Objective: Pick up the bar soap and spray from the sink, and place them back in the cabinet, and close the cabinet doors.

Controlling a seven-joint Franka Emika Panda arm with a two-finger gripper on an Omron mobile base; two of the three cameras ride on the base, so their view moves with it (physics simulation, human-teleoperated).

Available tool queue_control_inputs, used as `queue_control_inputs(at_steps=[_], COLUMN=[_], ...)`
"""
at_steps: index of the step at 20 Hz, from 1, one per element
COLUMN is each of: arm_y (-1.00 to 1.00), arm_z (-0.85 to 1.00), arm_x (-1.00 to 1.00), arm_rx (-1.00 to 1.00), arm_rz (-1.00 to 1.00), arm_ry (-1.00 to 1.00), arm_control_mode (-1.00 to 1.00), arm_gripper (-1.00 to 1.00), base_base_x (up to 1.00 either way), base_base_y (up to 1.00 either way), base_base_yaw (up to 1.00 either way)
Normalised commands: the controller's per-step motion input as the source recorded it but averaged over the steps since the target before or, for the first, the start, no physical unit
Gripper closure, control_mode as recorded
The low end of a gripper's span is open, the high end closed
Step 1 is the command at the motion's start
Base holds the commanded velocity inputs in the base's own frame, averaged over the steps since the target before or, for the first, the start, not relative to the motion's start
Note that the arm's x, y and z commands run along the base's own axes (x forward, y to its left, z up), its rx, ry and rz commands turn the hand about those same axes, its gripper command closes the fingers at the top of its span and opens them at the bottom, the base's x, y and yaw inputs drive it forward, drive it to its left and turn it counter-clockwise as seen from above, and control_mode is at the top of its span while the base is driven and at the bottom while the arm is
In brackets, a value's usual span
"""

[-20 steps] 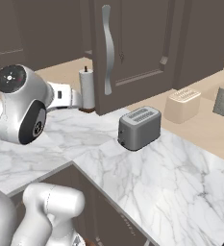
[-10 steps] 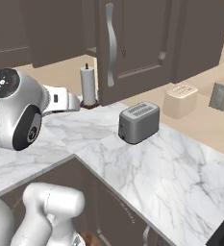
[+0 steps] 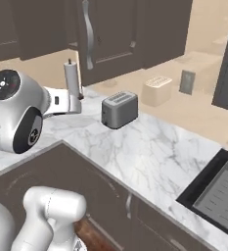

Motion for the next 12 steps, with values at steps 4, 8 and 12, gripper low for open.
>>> queue_control_inputs(at_steps=[4,8,12], arm_y=[0.0,0.0,0.0], arm_z=[0.0,0.0,0.0], arm_x=[0.0,0.0,0.0], arm_rx=[0.0,0.0,0.0], arm_rz=[0.0,0.0,0.0], arm_ry=[0.0,0.0,0.0], arm_control_mode=[1.0,1.0,1.0], arm_gripper=[-1.0,-1.0,-1.0], base_base_x=[-0.65,-0.53,-0.4], base_base_y=[-0.2,-0.18,-0.21], base_base_yaw=[-0.33,-0.39,-0.41])
